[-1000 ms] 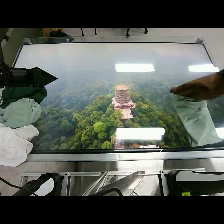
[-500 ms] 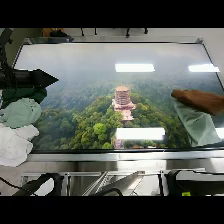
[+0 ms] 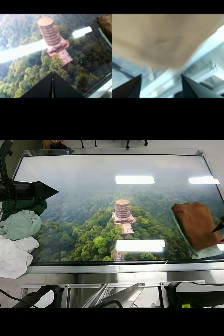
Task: Fold the shirts.
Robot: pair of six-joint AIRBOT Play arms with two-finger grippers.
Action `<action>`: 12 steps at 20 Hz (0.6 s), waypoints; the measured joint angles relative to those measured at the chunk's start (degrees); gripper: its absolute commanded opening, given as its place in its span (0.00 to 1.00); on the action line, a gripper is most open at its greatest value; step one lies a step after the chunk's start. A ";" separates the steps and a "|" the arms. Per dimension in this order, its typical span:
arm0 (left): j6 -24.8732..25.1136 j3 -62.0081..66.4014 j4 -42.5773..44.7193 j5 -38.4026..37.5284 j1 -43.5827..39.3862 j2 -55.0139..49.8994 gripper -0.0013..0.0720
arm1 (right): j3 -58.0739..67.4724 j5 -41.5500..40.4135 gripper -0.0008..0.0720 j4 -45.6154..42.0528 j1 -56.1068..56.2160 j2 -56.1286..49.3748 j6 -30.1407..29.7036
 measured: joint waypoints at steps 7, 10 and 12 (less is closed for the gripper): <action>-0.02 0.00 -0.20 0.74 0.00 0.00 0.04 | 0.85 -2.29 0.03 -2.51 1.77 -0.90 1.64; 0.00 0.00 -1.86 0.61 -0.07 0.17 0.04 | 2.69 -8.76 0.03 6.54 6.93 0.24 0.02; 0.02 -0.52 -2.27 0.09 -0.70 0.94 0.04 | 1.88 -12.31 0.03 10.93 12.76 1.81 -2.54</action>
